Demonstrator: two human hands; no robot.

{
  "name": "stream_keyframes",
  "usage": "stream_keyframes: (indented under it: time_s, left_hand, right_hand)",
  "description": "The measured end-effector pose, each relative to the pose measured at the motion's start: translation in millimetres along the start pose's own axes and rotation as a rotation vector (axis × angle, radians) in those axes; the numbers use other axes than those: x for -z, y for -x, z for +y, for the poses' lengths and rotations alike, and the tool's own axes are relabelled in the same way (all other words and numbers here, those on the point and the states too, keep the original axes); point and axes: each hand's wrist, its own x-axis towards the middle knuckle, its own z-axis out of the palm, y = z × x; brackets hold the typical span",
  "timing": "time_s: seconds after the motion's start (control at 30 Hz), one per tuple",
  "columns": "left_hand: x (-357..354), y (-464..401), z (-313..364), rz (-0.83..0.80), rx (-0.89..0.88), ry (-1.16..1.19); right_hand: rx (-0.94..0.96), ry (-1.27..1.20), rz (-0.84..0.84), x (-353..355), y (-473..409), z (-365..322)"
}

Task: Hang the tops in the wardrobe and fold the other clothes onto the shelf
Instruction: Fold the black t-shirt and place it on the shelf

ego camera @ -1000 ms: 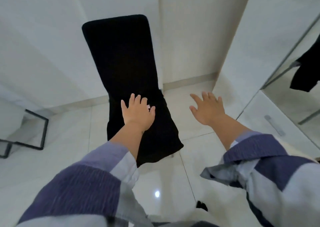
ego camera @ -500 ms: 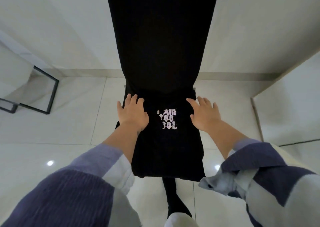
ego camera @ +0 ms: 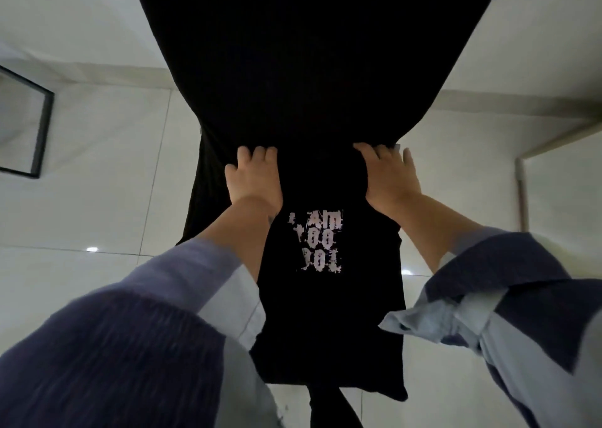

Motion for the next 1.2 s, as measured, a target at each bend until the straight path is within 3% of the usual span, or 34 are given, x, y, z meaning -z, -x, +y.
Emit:
stream_keyframes:
  time_s: [0.17, 0.37, 0.67, 0.87, 1.2]
  left_hand:
    - [4.7, 4.6, -2.8, 0.075, 0.017, -0.106]
    - [43.3, 42.8, -7.1, 0.107, 0.025, 0.116]
    - [115.8, 168.0, -29.5, 0.274, 0.017, 0.282]
    - [160.1, 272.1, -55.8, 0.392, 0.033, 0.391]
    - [240.2, 375.0, -66.0, 0.459, 0.008, 0.627]
  right_hand:
    - [-0.029, 0.110, 0.026, -2.0, -1.0, 8.9]
    - [-0.020, -0.148, 0.117, 32.9, 43.5, 4.1]
    - [-0.021, -0.436, 0.184, 106.4, 172.4, -23.0]
    - [0.036, -0.506, 0.110, 163.6, 285.5, -46.8]
    - [-0.113, -0.413, 0.516, 241.1, 405.0, -51.7]
